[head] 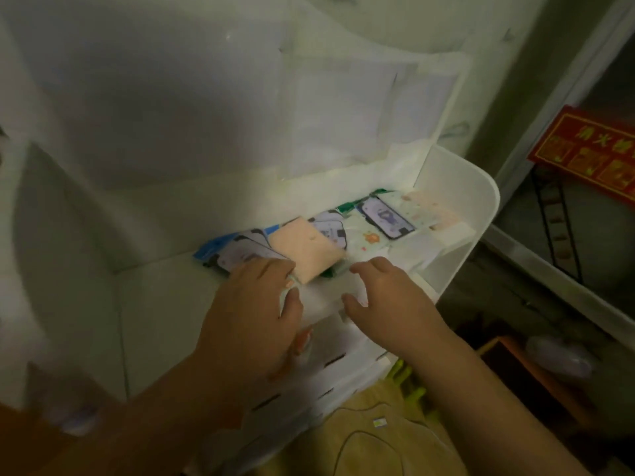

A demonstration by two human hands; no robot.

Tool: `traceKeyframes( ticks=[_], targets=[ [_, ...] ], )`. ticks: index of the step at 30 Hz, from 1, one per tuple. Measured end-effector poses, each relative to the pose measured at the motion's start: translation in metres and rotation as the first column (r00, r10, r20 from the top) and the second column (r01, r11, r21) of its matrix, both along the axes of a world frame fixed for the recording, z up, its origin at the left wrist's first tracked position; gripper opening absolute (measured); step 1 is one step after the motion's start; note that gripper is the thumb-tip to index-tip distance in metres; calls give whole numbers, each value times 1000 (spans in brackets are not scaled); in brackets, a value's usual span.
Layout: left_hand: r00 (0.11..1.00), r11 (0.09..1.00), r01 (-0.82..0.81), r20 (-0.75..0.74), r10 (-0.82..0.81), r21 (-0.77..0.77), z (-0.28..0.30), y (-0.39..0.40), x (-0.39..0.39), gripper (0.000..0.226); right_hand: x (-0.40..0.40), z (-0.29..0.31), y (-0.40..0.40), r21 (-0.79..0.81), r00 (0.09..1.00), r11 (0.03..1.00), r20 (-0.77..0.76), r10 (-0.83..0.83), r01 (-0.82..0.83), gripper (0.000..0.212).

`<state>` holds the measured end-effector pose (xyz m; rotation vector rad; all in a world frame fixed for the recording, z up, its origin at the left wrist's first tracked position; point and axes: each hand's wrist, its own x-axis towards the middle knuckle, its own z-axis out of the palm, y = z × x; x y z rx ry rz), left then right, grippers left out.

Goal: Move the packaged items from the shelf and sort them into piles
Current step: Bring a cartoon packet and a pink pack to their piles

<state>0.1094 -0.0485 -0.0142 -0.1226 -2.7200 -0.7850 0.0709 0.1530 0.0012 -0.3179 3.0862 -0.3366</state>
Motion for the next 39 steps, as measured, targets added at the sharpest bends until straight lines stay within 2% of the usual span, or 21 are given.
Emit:
traceKeyframes(
  ticks=[3,6,9,12,14,15,17,20,23,25,28,33,37,39],
  targets=[
    [998,996,-51,29,53,-75,-10,-4,-14,42,-38,-15,-3,93,999,996,42,-20,16,60],
    [988,986,-135,66,141,-95,-9,-5,-22,44,-76,-24,-13,50,998,999,62,-15,12,72],
    [973,973,-211,77,219,-97,-6,-3,-25,47,-112,-41,-30,63,997,995,25,74,-75,93],
    [951,953,-295,79,300,-69,-5,4,-30,39,-132,-59,-43,48,982,981,33,184,-186,109],
    [935,938,-341,89,345,-57,-6,10,-32,40,-136,-64,-43,39,979,979,53,197,-200,122],
    [929,933,-356,90,360,-58,-6,12,-32,43,-140,-65,-42,26,978,978,40,205,-206,122],
    [914,918,-390,90,396,-74,-8,15,-33,44,-148,-67,-36,34,966,965,19,259,-259,115],
    [879,886,-451,117,462,-109,-9,22,-35,43,-161,-64,-29,98,950,945,41,309,-312,116],
    [851,860,-496,129,509,-117,-9,30,-37,38,-178,-62,-22,53,950,949,11,311,-311,108],
    [844,851,-510,115,524,-127,-6,36,-39,38,-190,-63,-14,25,958,958,-16,285,-285,112],
    [826,835,-532,134,548,-136,-6,44,-46,40,-202,-59,0,-144,958,954,76,275,-262,107],
    [752,794,-569,255,608,-215,-11,55,-63,53,-216,-60,22,-395,924,881,163,346,-260,60],
    [631,736,-588,378,677,-336,-18,51,-87,72,-210,-56,35,-519,922,838,218,319,-167,46],
    [580,699,-584,391,715,-413,-21,49,-100,83,-203,-51,41,-585,915,804,258,309,-106,40]
  ],
)
